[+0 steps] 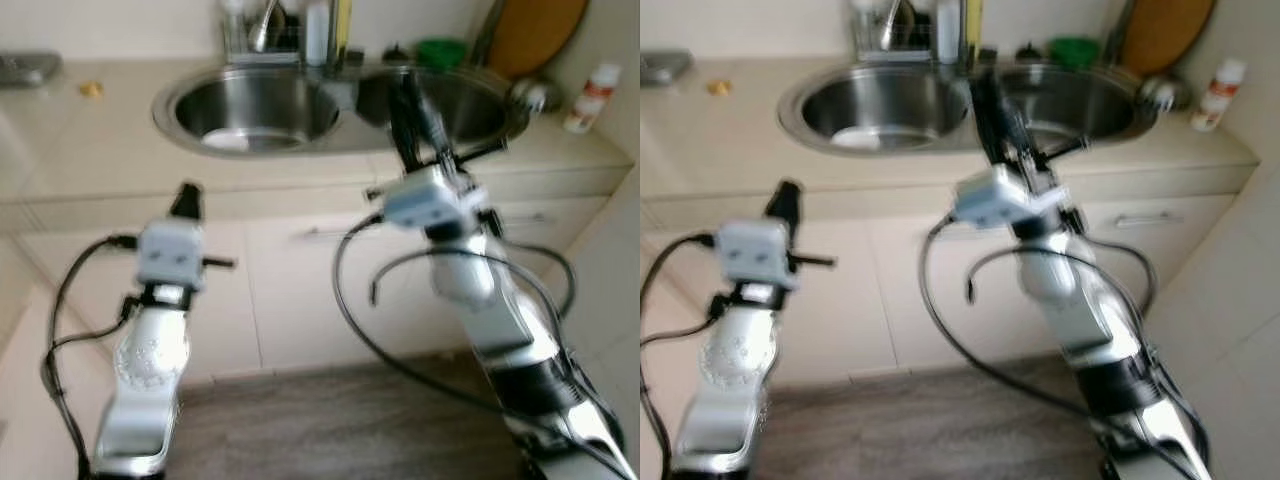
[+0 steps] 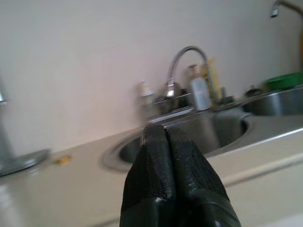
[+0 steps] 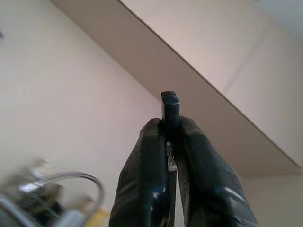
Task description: Kitchen organization
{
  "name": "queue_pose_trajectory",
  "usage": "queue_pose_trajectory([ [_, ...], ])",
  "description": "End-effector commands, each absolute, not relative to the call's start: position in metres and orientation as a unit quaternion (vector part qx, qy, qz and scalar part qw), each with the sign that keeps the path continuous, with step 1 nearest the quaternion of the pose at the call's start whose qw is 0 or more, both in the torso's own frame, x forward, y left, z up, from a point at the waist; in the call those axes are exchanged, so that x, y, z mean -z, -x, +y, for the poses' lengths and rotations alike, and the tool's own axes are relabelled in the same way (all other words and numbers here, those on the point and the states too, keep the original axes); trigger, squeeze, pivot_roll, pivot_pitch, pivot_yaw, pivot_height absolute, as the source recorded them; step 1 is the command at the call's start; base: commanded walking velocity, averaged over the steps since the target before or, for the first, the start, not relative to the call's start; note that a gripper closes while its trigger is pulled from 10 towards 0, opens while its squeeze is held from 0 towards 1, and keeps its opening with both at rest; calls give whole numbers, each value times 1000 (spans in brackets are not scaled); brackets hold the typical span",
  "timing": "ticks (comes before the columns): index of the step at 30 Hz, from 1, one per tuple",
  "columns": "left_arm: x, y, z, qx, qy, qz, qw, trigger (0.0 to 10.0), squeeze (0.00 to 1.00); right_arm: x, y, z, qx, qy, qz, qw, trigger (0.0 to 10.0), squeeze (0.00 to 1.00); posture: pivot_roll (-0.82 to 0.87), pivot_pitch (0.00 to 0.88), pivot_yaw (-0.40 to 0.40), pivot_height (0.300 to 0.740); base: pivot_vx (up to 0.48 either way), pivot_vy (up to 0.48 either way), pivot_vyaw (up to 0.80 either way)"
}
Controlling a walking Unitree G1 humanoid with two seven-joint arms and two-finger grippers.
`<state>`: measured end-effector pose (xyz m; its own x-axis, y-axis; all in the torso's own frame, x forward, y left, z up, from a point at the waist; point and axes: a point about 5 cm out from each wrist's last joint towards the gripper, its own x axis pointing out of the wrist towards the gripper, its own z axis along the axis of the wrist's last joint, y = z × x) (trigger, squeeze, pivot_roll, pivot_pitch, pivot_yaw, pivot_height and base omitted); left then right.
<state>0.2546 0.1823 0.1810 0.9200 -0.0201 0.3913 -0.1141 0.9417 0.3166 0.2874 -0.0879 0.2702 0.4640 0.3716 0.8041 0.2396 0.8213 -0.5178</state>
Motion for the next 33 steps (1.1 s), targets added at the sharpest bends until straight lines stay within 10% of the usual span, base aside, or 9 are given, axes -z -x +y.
queue_pose_trajectory([
  [1,-184,-256,173,-10,-165,-210,964,10000,0,-271,-291,-98,-19,298,-516,803,10000,0,12,0,-59,740,450,0,0],
  [20,-187,-258,169,-5,-172,-221,960,10000,0,-260,-308,-93,-28,284,-462,840,10000,0,18,0,-61,740,288,0,211],
  [33,-186,-260,164,-4,-180,-219,959,10000,0,-224,-369,-119,-31,121,-220,967,10000,0,25,0,-61,740,0,0,62],
])
